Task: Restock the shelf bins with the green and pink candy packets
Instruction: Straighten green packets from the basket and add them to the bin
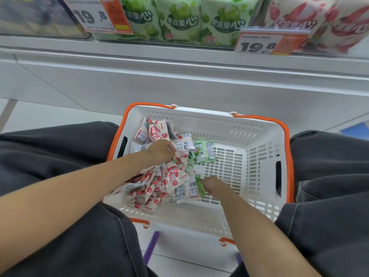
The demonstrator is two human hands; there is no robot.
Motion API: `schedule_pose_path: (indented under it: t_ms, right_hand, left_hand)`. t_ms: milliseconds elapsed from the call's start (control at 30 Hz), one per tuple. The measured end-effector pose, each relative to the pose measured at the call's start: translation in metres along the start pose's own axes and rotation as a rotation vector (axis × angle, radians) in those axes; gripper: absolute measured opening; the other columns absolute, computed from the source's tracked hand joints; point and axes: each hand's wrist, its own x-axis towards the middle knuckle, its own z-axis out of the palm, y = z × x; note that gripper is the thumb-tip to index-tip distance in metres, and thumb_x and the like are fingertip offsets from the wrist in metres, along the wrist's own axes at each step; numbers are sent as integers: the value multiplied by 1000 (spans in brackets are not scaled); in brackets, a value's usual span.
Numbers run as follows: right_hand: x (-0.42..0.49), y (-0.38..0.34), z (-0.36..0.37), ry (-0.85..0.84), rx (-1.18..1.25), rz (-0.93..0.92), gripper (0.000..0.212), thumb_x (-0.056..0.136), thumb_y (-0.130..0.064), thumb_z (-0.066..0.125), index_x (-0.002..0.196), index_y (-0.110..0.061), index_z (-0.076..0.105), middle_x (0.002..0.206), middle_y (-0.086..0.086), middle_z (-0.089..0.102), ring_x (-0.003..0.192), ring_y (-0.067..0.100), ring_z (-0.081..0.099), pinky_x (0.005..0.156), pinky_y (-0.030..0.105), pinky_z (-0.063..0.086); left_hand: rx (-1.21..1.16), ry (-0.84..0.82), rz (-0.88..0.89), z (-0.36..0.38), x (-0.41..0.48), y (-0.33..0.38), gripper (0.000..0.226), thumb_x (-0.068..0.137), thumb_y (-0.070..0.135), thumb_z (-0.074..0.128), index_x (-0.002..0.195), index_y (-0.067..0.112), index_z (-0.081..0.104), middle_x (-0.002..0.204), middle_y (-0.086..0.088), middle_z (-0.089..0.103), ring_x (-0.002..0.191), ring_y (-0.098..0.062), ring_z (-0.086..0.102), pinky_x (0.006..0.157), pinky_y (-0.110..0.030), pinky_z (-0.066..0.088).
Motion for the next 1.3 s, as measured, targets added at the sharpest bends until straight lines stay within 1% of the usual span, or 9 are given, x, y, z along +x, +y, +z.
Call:
schedule_pose_path:
  t_ms: [67,200,367,567,767,933,1067,1200,1300]
  right_hand:
    - [-2,1,0,-45,90,30,14,96,-5,46,101,2,57,92,18,64,82,26,67,76,35,57]
    - [-25,-1,-5,-77,95,45,20,95,-4,52,76,-7,51,62,8,48,54,15,43,53,26,39]
    - [-51,-22,-28,-162,252,-17,17,93,-9,61,107,1,60,107,17,70,92,25,67,72,30,55]
    - [-124,-97,-90,144,-276,-452,17,90,-13,66,78,-2,61,77,15,55,68,20,49,63,27,40]
    - [-231,-151,-93,170,-188,-930,13,90,-2,64,102,-1,67,95,10,70,83,14,65,76,32,58]
    - [-275,-159,-92,326,81,-965,10,94,-11,60,104,-12,58,95,4,67,81,13,64,70,22,53]
    - [-286,-165,-98,122,541,-842,27,91,4,58,104,-18,48,87,11,66,74,24,64,74,37,55]
    - [-291,-176,-106,108,322,-900,30,84,4,66,103,-16,54,100,2,64,89,17,63,77,25,50]
    - [-295,-184,-105,85,60,-1002,29,86,-6,70,110,-19,61,104,2,69,89,10,66,77,18,53]
  left_hand:
    - [10,-11,-10,0,0,-1,12,93,12,59,102,10,67,98,-12,71,79,-17,64,78,-30,51]
    - [2,-29,-18,0,0,-1,10,93,12,58,100,12,66,94,-12,71,79,-18,63,72,-27,49]
    - [25,-50,9,-1,-2,5,11,95,11,55,101,10,65,92,-8,67,77,-17,61,62,-24,47]
    - [-101,-32,44,-7,-9,28,17,99,15,48,104,3,59,105,-11,59,71,-15,59,60,-25,46]
    - [-813,-250,-238,-35,-42,58,80,94,69,30,132,-1,43,121,-17,60,101,-28,65,81,-35,55]
    - [-926,-126,-57,-53,-50,65,77,92,74,23,127,11,49,116,-11,61,106,-25,62,87,-41,56]
    - [-928,-172,158,-69,-56,69,51,93,53,56,126,14,56,122,-3,58,109,-19,59,80,-35,59]
    - [-510,252,552,-92,-59,77,15,90,17,70,103,10,67,100,-10,71,90,-25,67,78,-40,58]
    - [-403,305,675,-111,-66,83,18,88,13,71,104,7,67,92,-5,71,79,-14,68,70,-33,59]
